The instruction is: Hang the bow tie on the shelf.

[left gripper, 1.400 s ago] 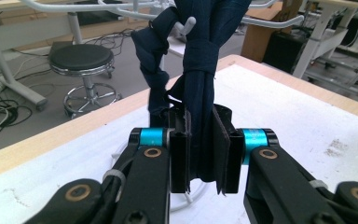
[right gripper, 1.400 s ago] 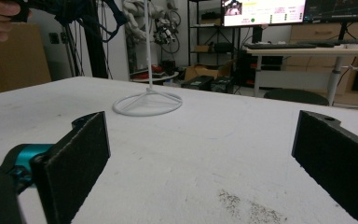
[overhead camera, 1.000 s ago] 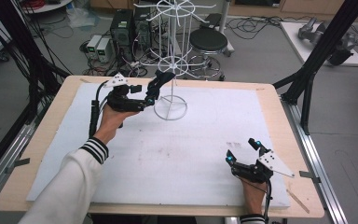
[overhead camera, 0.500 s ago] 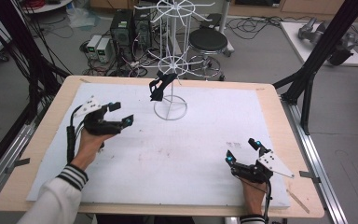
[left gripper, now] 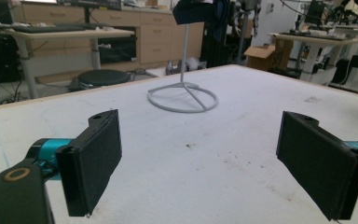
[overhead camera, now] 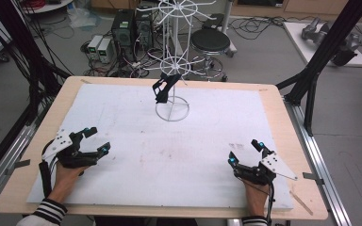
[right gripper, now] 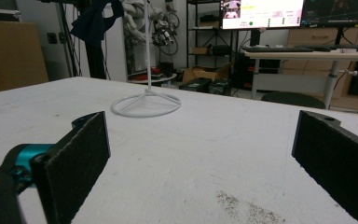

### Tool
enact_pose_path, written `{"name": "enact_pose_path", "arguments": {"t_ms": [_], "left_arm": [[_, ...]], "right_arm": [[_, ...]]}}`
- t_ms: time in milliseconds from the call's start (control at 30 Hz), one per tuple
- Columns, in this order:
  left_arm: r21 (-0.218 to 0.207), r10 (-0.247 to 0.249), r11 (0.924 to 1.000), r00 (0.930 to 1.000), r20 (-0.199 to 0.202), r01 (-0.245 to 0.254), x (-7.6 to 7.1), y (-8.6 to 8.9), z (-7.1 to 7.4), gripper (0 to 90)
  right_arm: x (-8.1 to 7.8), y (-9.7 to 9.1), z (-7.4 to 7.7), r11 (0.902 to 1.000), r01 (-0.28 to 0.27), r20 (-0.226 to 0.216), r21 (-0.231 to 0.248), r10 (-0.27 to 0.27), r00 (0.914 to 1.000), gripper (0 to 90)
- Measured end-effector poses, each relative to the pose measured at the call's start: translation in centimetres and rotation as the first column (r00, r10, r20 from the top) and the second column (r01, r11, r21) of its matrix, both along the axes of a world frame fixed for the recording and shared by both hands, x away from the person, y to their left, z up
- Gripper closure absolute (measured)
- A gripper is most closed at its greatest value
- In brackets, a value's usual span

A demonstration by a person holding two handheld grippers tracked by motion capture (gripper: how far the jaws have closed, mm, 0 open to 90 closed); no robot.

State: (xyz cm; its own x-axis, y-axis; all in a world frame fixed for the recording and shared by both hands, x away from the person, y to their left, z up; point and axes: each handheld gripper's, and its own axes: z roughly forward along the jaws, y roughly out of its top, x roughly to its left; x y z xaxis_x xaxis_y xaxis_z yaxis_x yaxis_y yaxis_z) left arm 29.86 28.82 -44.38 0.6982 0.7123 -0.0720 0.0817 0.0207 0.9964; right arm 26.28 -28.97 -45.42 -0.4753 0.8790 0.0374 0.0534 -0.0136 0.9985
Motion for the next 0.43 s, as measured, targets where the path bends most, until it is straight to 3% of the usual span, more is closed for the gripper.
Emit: {"name": "enact_pose_path", "arguments": {"t_ms": [267, 433], "left_arm": [[-0.03, 0.023, 0.9993, 0.9992, 0.032, -0.022, -0.54, 0.38, -1.02, 14.3], [-0.015, 0.03, 0.9995, 0.9977, 0.061, -0.029, -0.82, 0.28, -1.08, 14.3]], "right_arm": [[-0.06, 0.01, -0.02, 1.0, 0.002, 0.003, 0.0, -0.002, 1.0, 3.1], [-0.07, 0.02, -0.02, 1.0, 0.003, 0.004, -0.002, -0.003, 1.0, 3.1]]}}
